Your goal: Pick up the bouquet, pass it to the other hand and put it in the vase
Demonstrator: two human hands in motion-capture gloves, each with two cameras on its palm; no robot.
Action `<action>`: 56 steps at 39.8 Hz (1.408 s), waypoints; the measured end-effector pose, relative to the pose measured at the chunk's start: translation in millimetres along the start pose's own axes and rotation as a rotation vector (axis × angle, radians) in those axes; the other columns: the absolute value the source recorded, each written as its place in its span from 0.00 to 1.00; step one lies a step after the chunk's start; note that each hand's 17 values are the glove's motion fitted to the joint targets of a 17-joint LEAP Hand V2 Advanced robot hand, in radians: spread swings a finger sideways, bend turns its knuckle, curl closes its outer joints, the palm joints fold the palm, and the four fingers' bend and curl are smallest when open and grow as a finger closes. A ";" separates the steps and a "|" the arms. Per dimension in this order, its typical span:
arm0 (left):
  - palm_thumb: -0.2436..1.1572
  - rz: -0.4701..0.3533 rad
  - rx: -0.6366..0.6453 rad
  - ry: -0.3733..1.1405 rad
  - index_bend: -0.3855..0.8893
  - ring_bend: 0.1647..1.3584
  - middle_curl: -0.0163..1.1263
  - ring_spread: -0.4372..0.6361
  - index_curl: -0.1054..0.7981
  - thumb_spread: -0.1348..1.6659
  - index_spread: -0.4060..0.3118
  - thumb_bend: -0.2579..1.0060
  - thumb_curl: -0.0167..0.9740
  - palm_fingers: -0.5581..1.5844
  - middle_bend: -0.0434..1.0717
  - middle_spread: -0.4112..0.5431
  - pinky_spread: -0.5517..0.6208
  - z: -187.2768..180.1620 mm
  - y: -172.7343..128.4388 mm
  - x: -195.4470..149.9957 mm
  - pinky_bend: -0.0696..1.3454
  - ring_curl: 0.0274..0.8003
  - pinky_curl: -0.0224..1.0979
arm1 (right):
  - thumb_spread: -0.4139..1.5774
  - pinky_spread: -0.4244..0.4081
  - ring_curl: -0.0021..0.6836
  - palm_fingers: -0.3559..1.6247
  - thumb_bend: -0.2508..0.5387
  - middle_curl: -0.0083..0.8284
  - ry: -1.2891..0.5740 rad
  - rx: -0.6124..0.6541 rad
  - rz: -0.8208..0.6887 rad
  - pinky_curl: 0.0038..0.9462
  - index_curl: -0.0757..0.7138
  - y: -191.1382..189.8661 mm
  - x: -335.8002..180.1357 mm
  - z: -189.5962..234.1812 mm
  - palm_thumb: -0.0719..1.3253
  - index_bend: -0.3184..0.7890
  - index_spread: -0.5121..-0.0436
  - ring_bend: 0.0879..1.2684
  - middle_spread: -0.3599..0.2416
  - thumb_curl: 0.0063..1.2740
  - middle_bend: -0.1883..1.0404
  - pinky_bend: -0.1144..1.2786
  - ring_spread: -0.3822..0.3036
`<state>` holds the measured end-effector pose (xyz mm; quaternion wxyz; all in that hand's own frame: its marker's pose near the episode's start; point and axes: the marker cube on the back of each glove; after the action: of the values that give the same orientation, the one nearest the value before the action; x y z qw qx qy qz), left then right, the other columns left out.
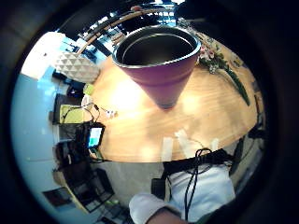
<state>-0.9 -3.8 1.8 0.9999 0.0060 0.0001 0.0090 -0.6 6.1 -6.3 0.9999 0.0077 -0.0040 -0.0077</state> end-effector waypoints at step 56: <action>0.37 0.198 -0.007 0.075 0.45 0.27 0.22 0.76 0.53 0.66 0.55 0.19 0.26 0.40 0.18 0.62 0.82 6.5 5.1 20.1 0.26 0.28 0.28 | 0.76 0.79 0.51 0.37 0.31 0.42 -0.253 -0.164 0.255 0.40 0.12 -59.5 135.0 90.2 0.30 0.33 0.77 0.60 0.69 0.19 0.39 0.76 0.65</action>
<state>19.1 1.6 8.4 0.9934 0.0020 0.0368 0.1082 132.7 -56.8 84.1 0.9816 -0.0752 -0.1300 0.1176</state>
